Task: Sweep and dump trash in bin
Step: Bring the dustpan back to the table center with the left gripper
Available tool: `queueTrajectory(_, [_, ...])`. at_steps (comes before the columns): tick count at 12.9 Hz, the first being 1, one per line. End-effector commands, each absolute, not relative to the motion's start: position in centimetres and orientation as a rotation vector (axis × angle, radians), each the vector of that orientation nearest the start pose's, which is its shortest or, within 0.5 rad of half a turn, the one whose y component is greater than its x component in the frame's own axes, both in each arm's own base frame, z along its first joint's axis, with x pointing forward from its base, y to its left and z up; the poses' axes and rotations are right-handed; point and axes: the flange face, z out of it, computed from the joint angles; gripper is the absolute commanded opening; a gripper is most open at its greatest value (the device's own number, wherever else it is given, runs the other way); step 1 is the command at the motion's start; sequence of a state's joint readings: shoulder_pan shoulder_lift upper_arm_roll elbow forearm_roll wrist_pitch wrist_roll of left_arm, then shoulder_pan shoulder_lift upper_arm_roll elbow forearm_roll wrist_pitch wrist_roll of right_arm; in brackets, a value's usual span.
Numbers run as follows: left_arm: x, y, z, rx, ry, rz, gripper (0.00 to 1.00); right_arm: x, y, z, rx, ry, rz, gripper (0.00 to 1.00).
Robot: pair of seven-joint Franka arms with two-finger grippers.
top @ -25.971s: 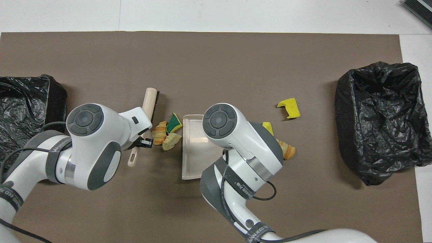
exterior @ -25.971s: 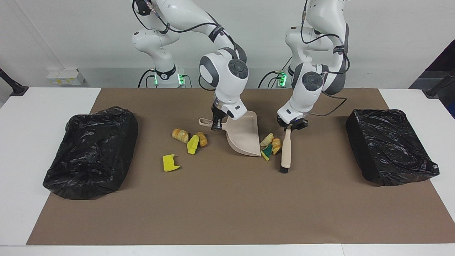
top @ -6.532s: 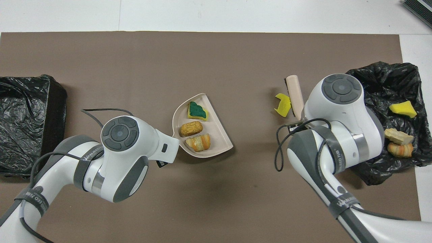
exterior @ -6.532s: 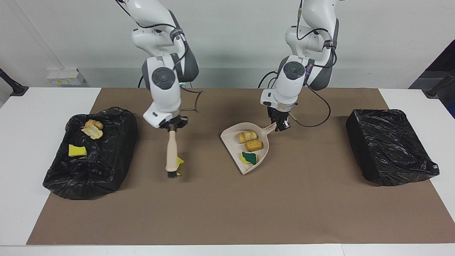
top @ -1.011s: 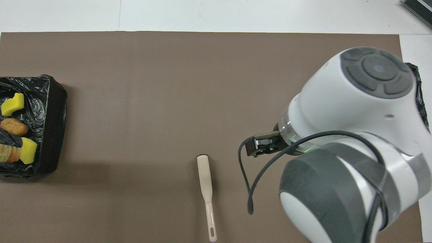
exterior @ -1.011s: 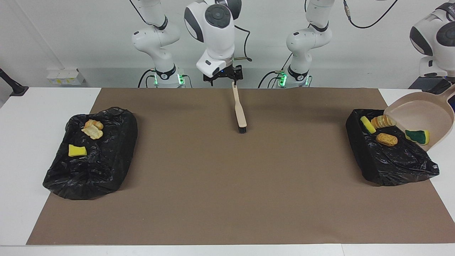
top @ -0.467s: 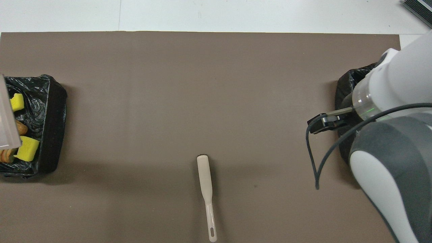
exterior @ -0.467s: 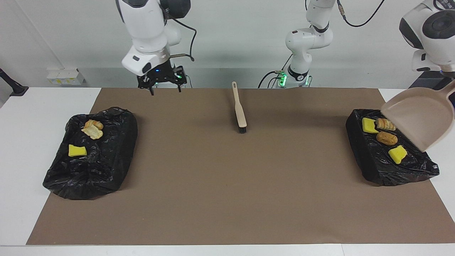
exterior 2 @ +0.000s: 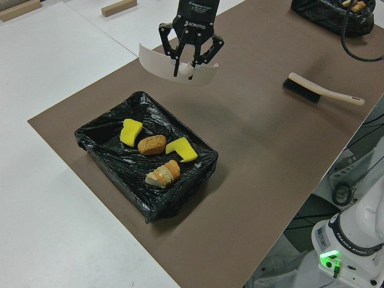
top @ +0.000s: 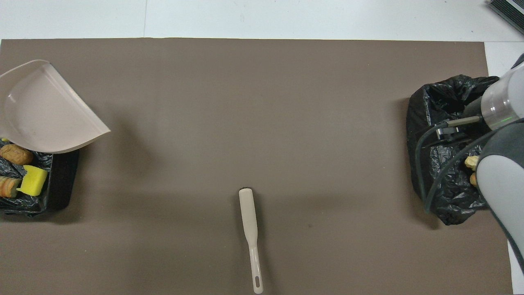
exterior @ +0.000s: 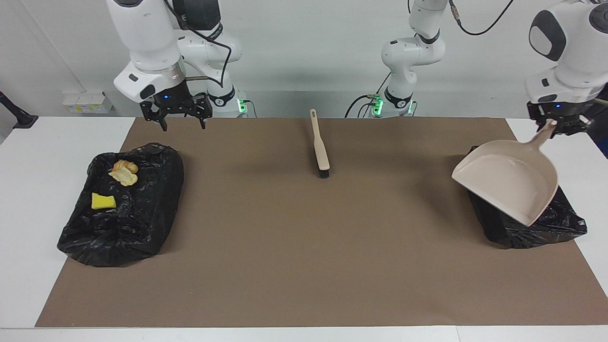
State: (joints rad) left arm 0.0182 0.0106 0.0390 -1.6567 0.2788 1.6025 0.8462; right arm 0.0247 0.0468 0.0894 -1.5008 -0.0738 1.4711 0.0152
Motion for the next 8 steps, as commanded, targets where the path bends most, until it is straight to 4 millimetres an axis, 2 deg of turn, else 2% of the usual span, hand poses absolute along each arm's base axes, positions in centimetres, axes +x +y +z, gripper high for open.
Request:
queueTrajectory(1, [53.8, -2.1, 56.1, -2.851, 0.922, 0.228, 0.0, 54.8, 2.5, 64.2, -3.213, -0.083, 0.019, 1.0])
queueTrajectory(3, [53.1, -9.2, 53.5, -2.95, 0.795, 0.208, 0.0, 53.8, 2.2, 64.1, -3.206, -0.068, -0.003, 1.0])
queueTrajectory(5, [52.2, -17.5, 51.0, -3.061, 0.523, 0.042, 0.0, 53.7, 1.6, 64.4, -3.184, 0.025, -0.04, 1.0])
queueTrajectory(6, [51.7, -20.6, 50.4, -3.114, 0.413, -0.056, 0.0, 53.7, 1.3, 64.3, -3.185, 0.038, -0.03, 1.0])
queueTrajectory(7, [51.7, -22.7, 50.3, -3.18, 0.339, -0.142, 0.0, 53.6, 1.0, 64.2, -3.185, 0.041, -0.02, 1.0])
queueTrajectory(8, [51.7, -24.9, 48.9, -3.223, 0.281, -0.132, 0.0, 53.4, 1.1, 64.2, -3.186, 0.029, -0.012, 1.0])
